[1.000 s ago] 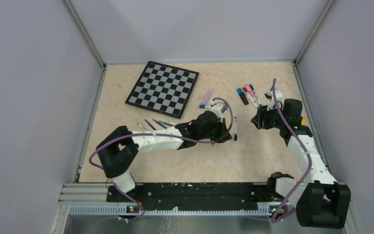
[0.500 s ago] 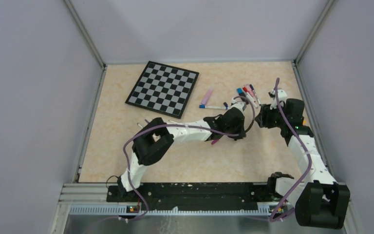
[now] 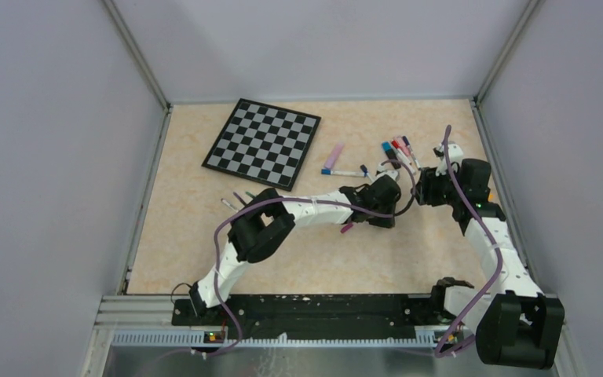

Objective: Open the pen caps
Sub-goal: Place the pen cap at the center of the board.

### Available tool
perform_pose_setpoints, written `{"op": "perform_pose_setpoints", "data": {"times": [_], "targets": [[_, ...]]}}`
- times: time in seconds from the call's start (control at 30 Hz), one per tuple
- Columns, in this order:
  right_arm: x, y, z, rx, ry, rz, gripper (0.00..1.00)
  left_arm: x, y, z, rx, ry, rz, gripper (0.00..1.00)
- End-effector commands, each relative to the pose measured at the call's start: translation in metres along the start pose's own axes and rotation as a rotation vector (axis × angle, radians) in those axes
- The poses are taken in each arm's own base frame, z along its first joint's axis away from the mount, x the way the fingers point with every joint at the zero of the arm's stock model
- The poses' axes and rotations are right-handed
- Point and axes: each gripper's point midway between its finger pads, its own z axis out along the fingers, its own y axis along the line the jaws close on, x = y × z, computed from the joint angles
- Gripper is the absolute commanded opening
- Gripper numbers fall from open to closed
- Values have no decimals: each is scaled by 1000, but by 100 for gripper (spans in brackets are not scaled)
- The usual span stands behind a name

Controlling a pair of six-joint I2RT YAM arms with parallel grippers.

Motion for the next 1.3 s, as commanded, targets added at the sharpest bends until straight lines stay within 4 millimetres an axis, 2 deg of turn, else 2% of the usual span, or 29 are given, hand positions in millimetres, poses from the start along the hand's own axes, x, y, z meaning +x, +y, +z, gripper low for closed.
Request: {"op": "perform_pose_setpoints", "data": {"times": [0.0, 0.17, 0.47, 0.7, 0.87, 1.17, 1.27], "targets": [[-13, -5, -1, 15, -35, -1, 48, -15, -10, -4, 12, -29, 5, 32], [-12, -5, 0, 17, -32, -2, 48, -20, -13, -7, 19, -36, 8, 39], [-9, -6, 1, 19, -23, -3, 48, -36, -24, -21, 47, -84, 26, 40], [-3, -2, 4, -12, -2, -1, 48, -33, -30, -23, 96, -46, 13, 41], [3, 3, 8, -52, 26, 19, 48, -38, -32, -29, 144, -47, 20, 42], [6, 15, 6, -132, 43, -21, 49, -60, -45, -55, 250, -106, -95, 42], [6, 24, 1, -183, 39, -52, 51, -61, -44, -65, 272, -116, -166, 43]]}}
